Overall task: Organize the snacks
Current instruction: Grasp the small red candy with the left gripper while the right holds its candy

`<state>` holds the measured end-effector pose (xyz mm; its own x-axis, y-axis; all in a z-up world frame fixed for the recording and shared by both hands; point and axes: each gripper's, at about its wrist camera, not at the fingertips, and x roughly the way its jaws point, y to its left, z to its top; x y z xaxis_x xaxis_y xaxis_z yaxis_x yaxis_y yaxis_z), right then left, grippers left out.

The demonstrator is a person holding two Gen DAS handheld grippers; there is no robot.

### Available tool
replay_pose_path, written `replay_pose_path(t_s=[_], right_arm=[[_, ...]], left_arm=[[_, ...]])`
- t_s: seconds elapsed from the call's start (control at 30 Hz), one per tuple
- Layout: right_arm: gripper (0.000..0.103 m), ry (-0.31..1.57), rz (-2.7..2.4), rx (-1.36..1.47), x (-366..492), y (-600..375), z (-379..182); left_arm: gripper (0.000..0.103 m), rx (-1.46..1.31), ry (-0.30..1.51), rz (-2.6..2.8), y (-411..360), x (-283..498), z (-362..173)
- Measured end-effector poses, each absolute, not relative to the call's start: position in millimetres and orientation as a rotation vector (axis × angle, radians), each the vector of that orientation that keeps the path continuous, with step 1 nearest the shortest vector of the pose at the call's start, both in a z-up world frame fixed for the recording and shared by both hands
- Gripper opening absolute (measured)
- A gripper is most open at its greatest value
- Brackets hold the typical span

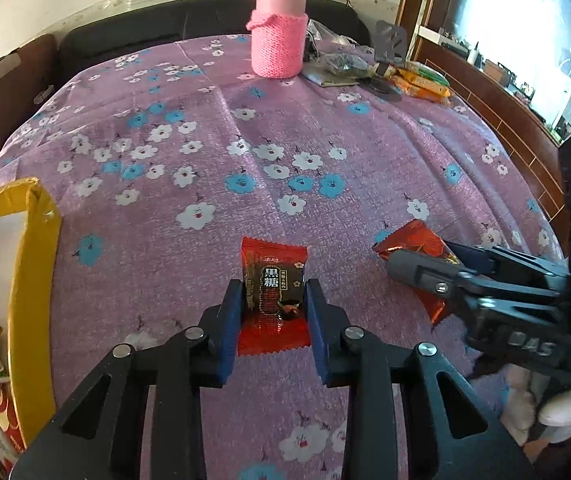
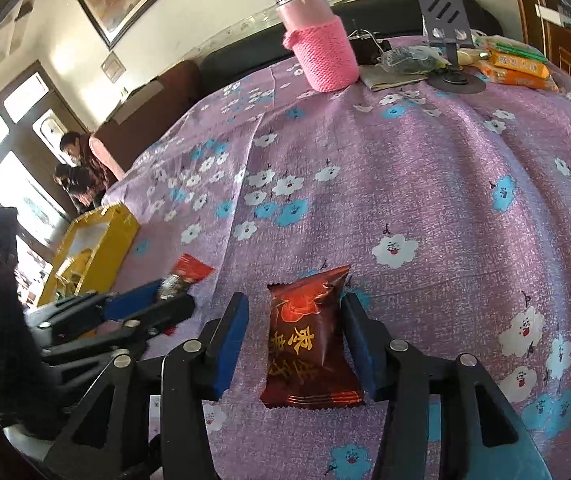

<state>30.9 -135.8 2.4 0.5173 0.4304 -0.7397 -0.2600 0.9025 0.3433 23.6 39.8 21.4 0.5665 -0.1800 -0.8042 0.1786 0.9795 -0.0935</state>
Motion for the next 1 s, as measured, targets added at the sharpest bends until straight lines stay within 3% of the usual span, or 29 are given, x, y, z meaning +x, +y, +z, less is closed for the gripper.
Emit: replay_pose_path(t_s=[0.13,0.23,0.37,0.77,1.0], right_arm=[[0.05,0.926,0.401,0.133,28.6,-127.9,1.9],[0.037,0.929,0.372,0.102,29.0,-128.5,1.9],[0.033,0.919,0.356,0.094,27.0,-129.6,3.3],[0.033,0.836,0.375,0.084,8.9,-107.4,29.8],[0.032,0.836,0.601,0.03,-28.7,-20.2,63.8]], left_arm=[[0.028,-0.049,0.931,-0.211,48.4,9.1,29.5],[0.028,-0.107,0.91,-0.214,58.6,-5.4,37.6],[0.028,-0.213,0.869,-0.206,85.1,-32.8,49.1],[0.028,-0.383,0.734,0.02,215.3,-112.5,74.9],[0.029,-0.441,0.731,0.162,272.5,-134.1,53.6]])
